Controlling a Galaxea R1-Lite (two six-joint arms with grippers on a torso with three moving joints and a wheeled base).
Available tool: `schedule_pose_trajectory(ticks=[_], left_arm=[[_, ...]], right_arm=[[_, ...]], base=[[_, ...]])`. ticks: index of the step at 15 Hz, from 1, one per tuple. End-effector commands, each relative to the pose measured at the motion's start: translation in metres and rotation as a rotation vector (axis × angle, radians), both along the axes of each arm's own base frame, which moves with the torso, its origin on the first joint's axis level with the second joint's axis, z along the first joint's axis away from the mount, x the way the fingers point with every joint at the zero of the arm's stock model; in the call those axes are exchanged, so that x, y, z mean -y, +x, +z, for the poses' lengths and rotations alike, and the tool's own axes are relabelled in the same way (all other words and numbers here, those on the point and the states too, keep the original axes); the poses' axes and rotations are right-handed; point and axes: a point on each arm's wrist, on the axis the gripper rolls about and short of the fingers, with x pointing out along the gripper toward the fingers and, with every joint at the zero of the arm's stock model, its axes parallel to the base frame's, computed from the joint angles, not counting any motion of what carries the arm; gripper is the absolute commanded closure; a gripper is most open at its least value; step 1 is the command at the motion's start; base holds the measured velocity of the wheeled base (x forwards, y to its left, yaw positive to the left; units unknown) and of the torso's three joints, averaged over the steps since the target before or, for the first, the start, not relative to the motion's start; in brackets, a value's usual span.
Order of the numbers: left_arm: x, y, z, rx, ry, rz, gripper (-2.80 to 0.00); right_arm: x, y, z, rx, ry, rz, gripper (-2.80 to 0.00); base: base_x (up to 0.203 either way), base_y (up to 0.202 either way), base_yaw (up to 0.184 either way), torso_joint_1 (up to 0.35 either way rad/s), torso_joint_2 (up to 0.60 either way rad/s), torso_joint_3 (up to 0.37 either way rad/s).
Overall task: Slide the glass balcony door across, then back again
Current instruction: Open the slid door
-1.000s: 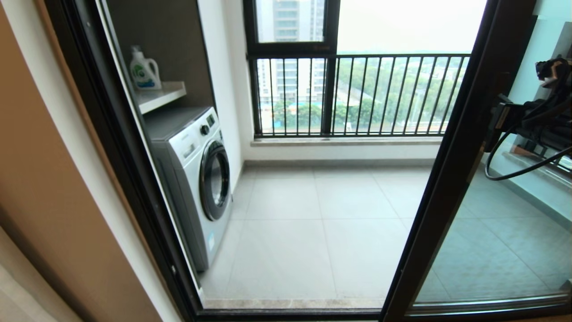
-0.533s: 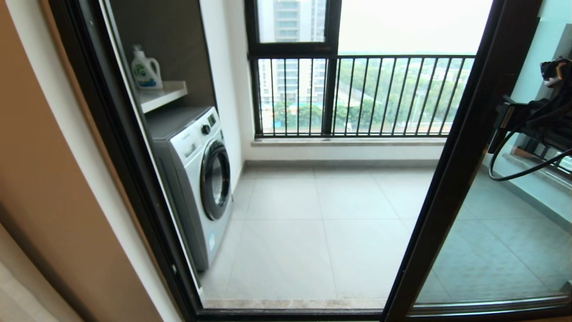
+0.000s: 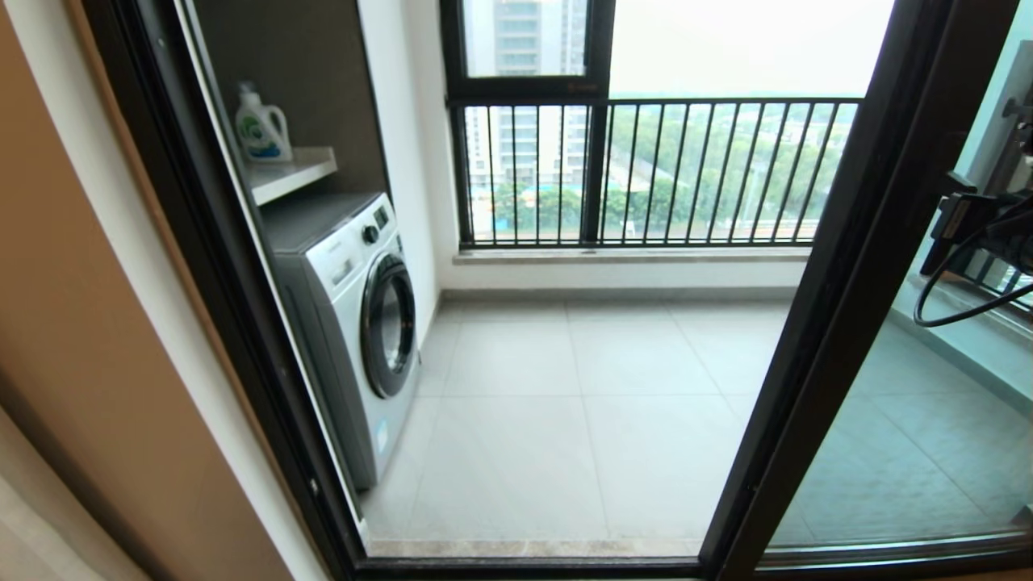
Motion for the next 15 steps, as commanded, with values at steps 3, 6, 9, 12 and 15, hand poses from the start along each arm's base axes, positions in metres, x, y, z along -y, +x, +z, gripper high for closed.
schedule_pose_trajectory(ticks=[3,6,9,12,15], left_arm=[[0.0000,0.0001,-0.0005,-0.002,0.001,0.000,0.00],[0.0000,0.0001,-0.0005,-0.002,0.001,0.000,0.00],[0.0000,0.0001,-0.0005,-0.002,0.001,0.000,0.00],[0.0000,0.0001,-0.0005,-0.002,0.001,0.000,0.00],[0.0000,0.0001,-0.0005,-0.002,0.001,0.000,0.00]], right_arm=[[0.0018,0.0004,-0.0009,0.000,0.000,0.005,0.00],[0.0033,-0.0006,0.0001,0.004,0.000,0.000,0.00],[0.0045,-0.0002,-0.0005,0.002,0.001,-0.001,0.00],[0.0045,-0.0003,-0.0009,0.002,0.002,-0.001,0.00],[0.0043,-0.0005,0.0001,0.005,0.001,-0.001,0.00]], base=[[0.000,0.000,0.000,0.000,0.00,0.000],[0.000,0.000,0.000,0.000,0.00,0.000],[0.000,0.000,0.000,0.000,0.00,0.000],[0.000,0.000,0.000,0.000,0.00,0.000],[0.000,0.000,0.000,0.000,0.00,0.000]])
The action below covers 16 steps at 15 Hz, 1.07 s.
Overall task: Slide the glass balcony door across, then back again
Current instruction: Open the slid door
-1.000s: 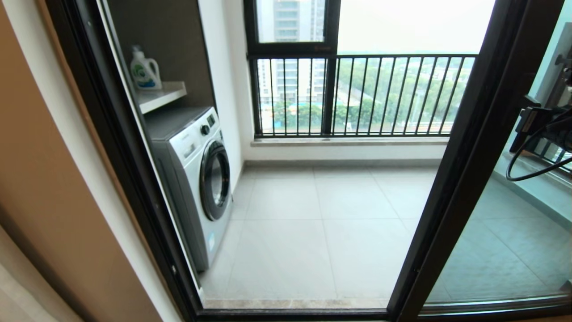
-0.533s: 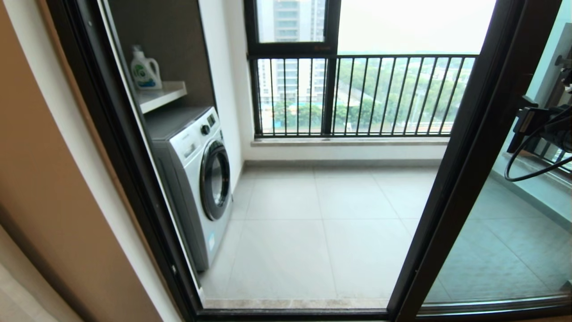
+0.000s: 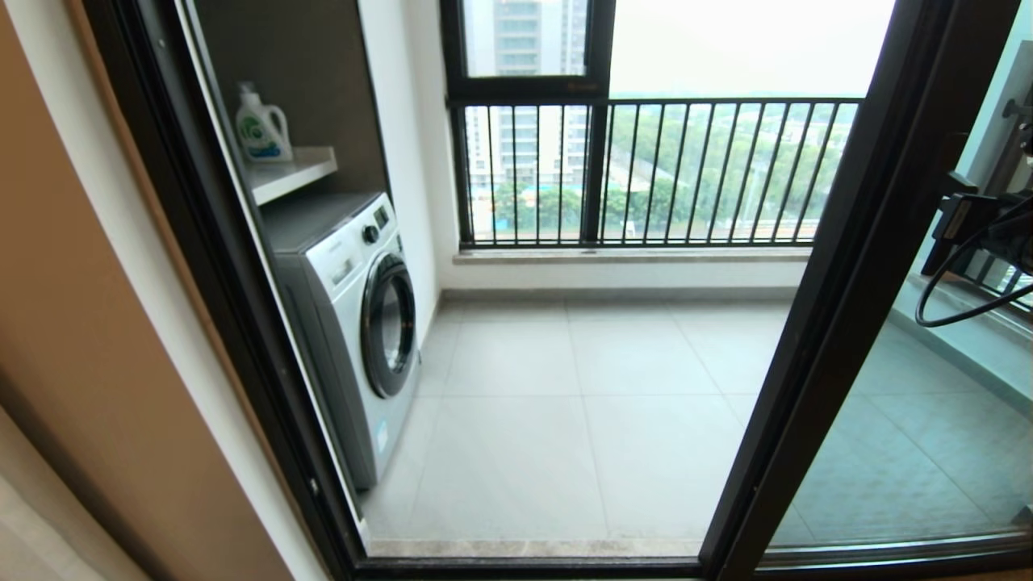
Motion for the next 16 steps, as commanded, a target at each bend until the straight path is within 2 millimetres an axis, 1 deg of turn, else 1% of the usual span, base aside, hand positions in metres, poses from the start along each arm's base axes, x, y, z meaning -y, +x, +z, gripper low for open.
schedule_pose_trajectory(ticks=[1,4,5,8,11,12,14,15,16], left_arm=[[0.000,0.000,0.000,-0.002,0.001,0.000,0.00],[0.000,0.000,0.000,-0.002,0.001,0.000,0.00],[0.000,0.000,0.000,-0.002,0.001,0.000,0.00],[0.000,0.000,0.000,-0.002,0.001,0.001,0.00],[0.000,0.000,0.000,-0.002,0.001,0.000,0.00],[0.000,0.000,0.000,-0.002,0.001,0.001,0.00],[0.000,0.000,0.000,-0.002,0.001,0.000,0.00],[0.000,0.000,0.000,-0.002,0.001,0.000,0.00],[0.000,0.000,0.000,-0.002,0.001,0.002,0.00]], right_arm=[[0.000,0.000,0.001,0.005,0.000,0.003,0.00],[-0.002,-0.002,0.003,0.012,-0.004,0.006,0.00],[-0.005,-0.004,0.006,0.022,-0.009,0.013,0.00],[-0.029,-0.010,0.022,0.063,-0.011,0.109,0.00],[-0.057,-0.009,0.027,0.077,-0.008,0.199,0.00],[-0.064,-0.009,0.029,0.081,-0.008,0.218,0.00],[-0.075,-0.010,0.021,0.056,0.004,0.247,0.00],[-0.076,-0.011,0.020,0.053,0.003,0.244,0.00],[-0.076,-0.014,0.024,0.067,-0.001,0.236,0.00]], base=[[0.000,0.000,0.000,0.000,0.00,0.000],[0.000,0.000,0.000,0.000,0.00,0.000],[0.000,0.000,0.000,0.000,0.00,0.000],[0.000,0.000,0.000,0.000,0.00,0.000],[0.000,0.000,0.000,0.000,0.00,0.000],[0.000,0.000,0.000,0.000,0.00,0.000],[0.000,0.000,0.000,0.000,0.00,0.000],[0.000,0.000,0.000,0.000,0.00,0.000],[0.000,0.000,0.000,0.000,0.00,0.000]])
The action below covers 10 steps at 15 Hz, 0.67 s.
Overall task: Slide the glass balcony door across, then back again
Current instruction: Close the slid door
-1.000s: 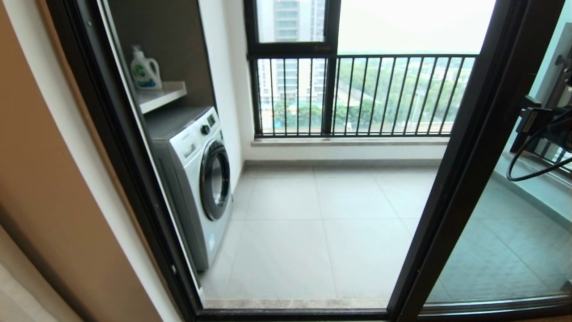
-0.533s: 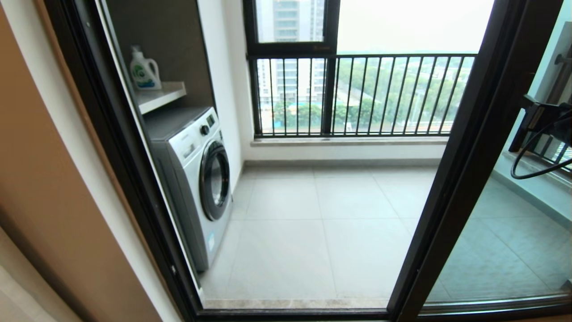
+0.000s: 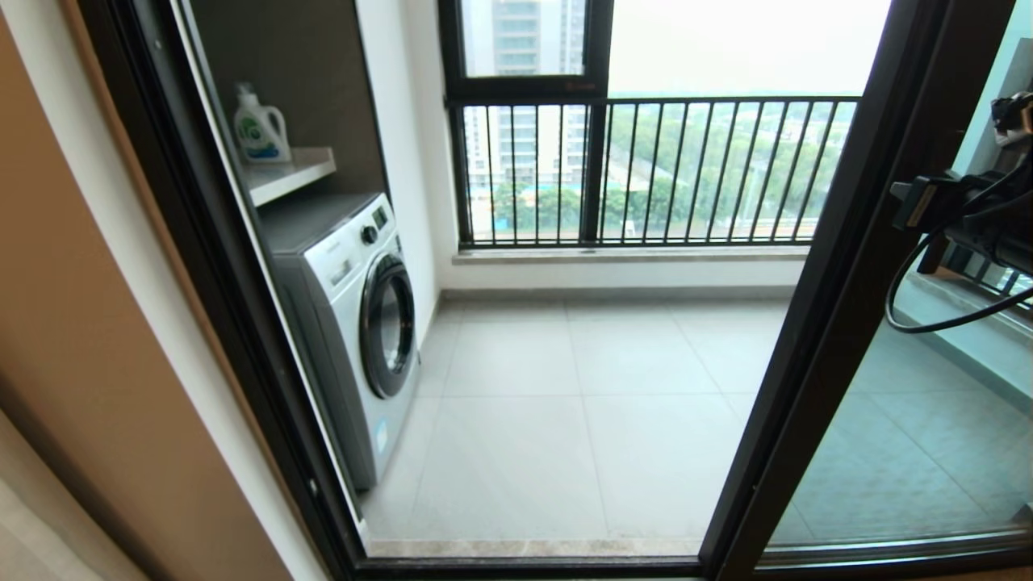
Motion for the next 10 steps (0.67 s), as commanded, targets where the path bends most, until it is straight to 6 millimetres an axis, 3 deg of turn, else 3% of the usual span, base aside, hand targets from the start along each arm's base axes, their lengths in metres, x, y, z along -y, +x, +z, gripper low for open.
schedule_pose_trajectory(ticks=[1,4,10], left_arm=[[0.000,0.000,0.000,-0.002,0.001,-0.001,0.00],[0.000,0.000,0.000,-0.002,0.001,-0.001,0.00],[0.000,0.000,0.000,-0.002,0.001,-0.001,0.00]], right_arm=[[-0.004,-0.015,0.016,0.052,-0.006,-0.003,0.00],[0.010,-0.049,0.035,0.113,-0.013,-0.099,0.00],[0.078,-0.085,0.017,0.059,0.009,-0.361,0.00]], base=[[0.000,0.000,0.000,0.000,0.00,0.000],[0.000,0.000,0.000,0.000,0.00,0.000],[0.000,0.000,0.000,0.000,0.00,0.000]])
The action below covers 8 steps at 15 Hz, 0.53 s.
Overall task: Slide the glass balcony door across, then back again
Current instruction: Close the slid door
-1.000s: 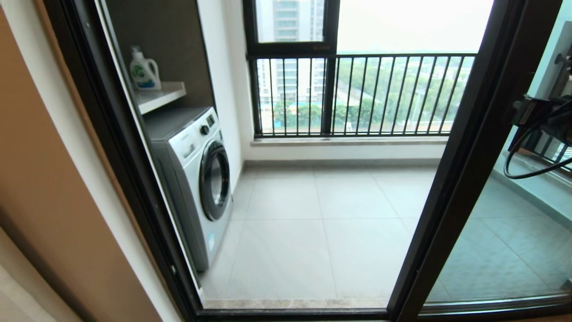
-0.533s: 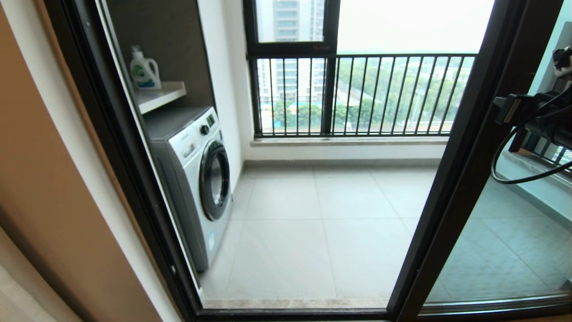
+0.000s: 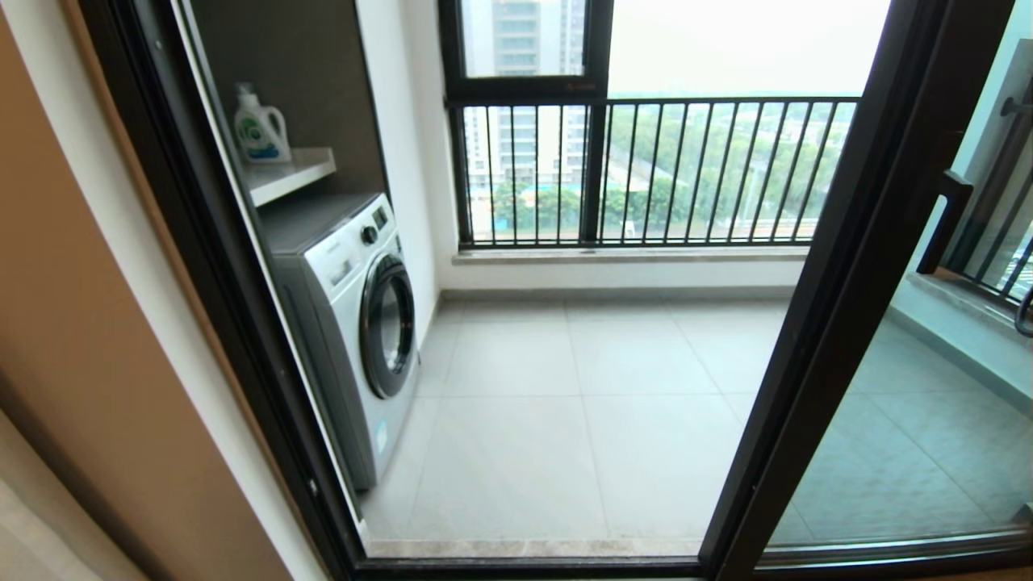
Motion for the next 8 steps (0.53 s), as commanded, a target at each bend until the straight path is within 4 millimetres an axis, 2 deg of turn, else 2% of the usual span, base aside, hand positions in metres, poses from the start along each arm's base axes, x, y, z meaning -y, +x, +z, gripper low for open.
schedule_pose_trajectory(ticks=[1,4,8], left_arm=[[0.000,0.000,0.000,-0.002,0.001,0.000,0.00],[0.000,0.000,0.000,-0.002,0.001,0.000,0.00],[0.000,0.000,0.000,-0.002,0.001,0.000,0.00]], right_arm=[[0.027,-0.011,-0.006,-0.016,0.010,-0.097,0.00],[0.054,-0.004,-0.022,-0.036,0.023,-0.137,0.00],[0.065,0.016,-0.040,-0.034,0.027,-0.078,0.00]], base=[[0.000,0.000,0.000,0.000,0.00,0.000],[0.000,0.000,0.000,0.000,0.00,0.000],[0.000,0.000,0.000,0.000,0.00,0.000]])
